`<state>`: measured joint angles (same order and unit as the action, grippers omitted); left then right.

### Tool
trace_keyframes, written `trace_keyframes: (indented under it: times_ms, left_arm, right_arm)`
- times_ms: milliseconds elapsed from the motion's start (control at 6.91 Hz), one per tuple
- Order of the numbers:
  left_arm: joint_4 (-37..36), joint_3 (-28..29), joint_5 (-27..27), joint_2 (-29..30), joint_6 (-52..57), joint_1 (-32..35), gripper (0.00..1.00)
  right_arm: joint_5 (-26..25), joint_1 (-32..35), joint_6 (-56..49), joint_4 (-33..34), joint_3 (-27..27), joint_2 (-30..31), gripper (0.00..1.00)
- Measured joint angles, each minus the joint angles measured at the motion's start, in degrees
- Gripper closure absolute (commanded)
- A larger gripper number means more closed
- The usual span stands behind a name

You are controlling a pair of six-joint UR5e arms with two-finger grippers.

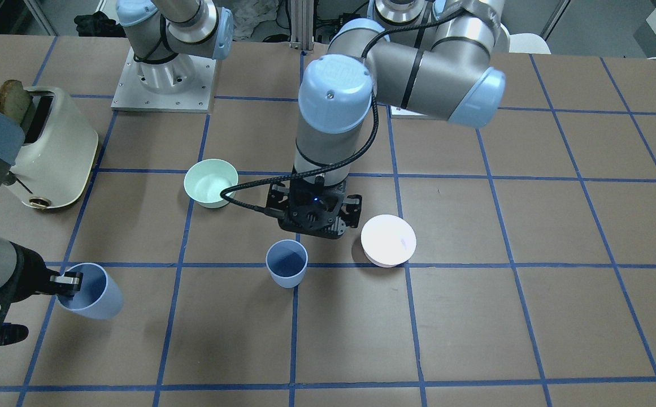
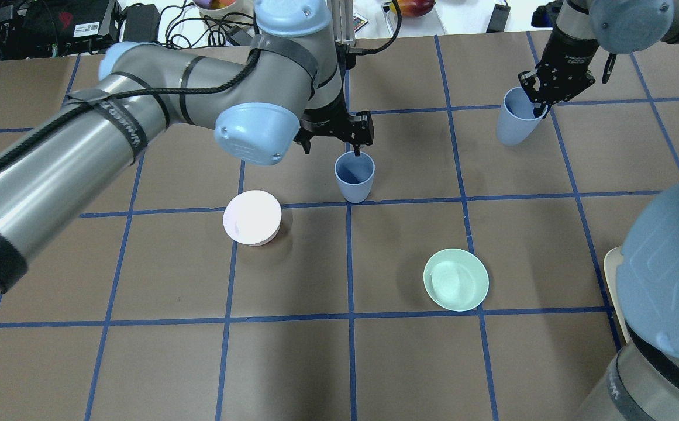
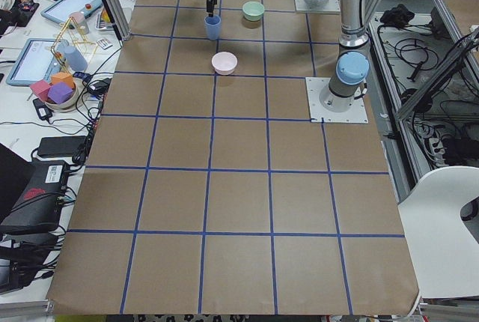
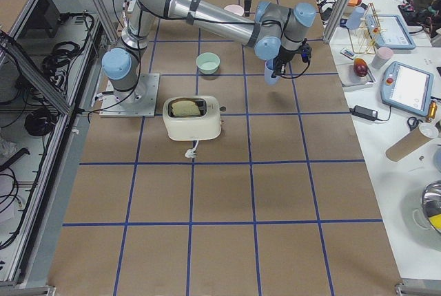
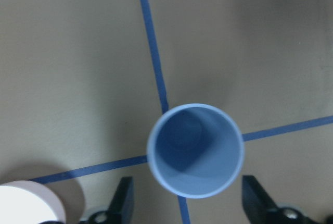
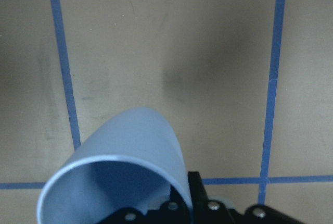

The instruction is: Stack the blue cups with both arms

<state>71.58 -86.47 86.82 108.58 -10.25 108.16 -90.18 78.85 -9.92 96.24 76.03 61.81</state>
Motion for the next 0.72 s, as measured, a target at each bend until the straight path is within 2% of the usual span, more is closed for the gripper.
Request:
trace_keyframes:
  times_ms: [289, 434, 579, 724]
  left_arm:
    - [16.3, -0.4, 0.1, -9.3, 6.0, -5.5, 0.00]
    - [21.9, -1.7, 0.1, -13.5, 7.6, -7.9, 0.00]
    - [23.2, -4.2, 0.3, -17.1, 8.0, -9.3, 0.00]
    - [20.7, -7.1, 0.8, -20.2, 8.3, -10.7, 0.00]
  right_arm:
    - [4.2, 1.7, 2.3, -4.4, -0.1, 3.3, 1.00]
    - [5.4, 4.8, 6.2, -5.5, -0.1, 5.1, 1.00]
    - [5.7, 9.0, 12.0, -5.8, -0.1, 6.4, 1.00]
    - [5.6, 13.2, 17.9, -5.6, -0.1, 7.0, 1.00]
